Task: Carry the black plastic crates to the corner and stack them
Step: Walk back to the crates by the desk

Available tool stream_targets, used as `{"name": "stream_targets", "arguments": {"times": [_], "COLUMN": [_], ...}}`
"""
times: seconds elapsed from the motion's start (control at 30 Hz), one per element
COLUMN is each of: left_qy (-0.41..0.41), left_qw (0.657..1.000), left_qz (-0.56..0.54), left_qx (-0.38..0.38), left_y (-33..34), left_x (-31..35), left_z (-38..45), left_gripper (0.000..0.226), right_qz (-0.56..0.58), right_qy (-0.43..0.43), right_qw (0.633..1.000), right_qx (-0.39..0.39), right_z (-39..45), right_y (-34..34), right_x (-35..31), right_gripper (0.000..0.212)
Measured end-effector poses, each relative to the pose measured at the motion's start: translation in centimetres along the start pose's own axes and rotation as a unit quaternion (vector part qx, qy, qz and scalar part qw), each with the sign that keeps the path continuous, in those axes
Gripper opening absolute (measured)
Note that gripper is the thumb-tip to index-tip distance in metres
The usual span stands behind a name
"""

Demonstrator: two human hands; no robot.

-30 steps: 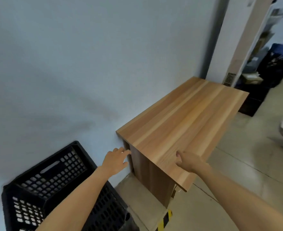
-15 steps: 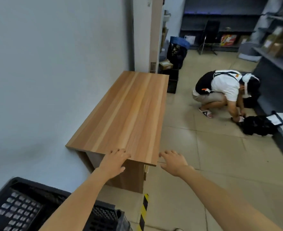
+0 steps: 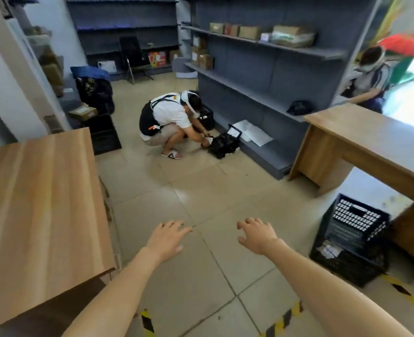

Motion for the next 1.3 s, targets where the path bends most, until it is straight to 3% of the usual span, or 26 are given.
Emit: {"name": "stream_targets", "arguments": {"times": [0.1, 0.43, 0.67, 0.97, 1.2, 1.3], "left_qy": [0.057, 0.206, 0.274, 0.362, 0.376, 0.373], "left_qw": [0.998, 0.977, 0.956, 0.922, 0.919, 0.921], "left_qz": [0.019, 0.059, 0.103, 0.135, 0.121, 0.113], "left_qx": [0.001, 0.016, 0.003, 0.003, 0.003, 0.006], "left_y": [-2.3, -7.1, -8.5, -10.2, -13.6, -15.4], "left_x": [7.7, 33.2, 46.2, 58.0, 62.0, 63.8], "left_z": [4.7, 13.7, 18.1, 25.4, 35.2, 39.7], "left_gripper": [0.061, 0.063, 0.062, 0.062, 0.059, 0.057], "right_qz": [0.036, 0.107, 0.166, 0.187, 0.203, 0.217], "right_qy": [0.047, 0.229, 0.295, 0.344, 0.373, 0.388], "right_qw": [0.998, 0.967, 0.941, 0.92, 0.905, 0.895], "right_qx": [0.018, -0.036, -0.014, -0.029, -0.036, 0.008], "right_z": [-3.1, -16.0, -21.9, -23.0, -19.7, -17.9], "right_y": [0.3, 6.1, 9.2, 10.6, 6.5, 3.6], "right_x": [7.2, 33.6, 44.3, 53.6, 61.6, 65.7], "right_gripper": [0.042, 0.04, 0.034, 0.037, 0.039, 0.036]}}
Point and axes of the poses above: each hand's wrist, its own z-axis towards the middle knuckle, its own y-axis out of the palm, x = y × z, the point moved 5 cm from there along z, towards the middle knuckle, and after that the axes turned 7 degrees about -x, right-handed, at the moved point
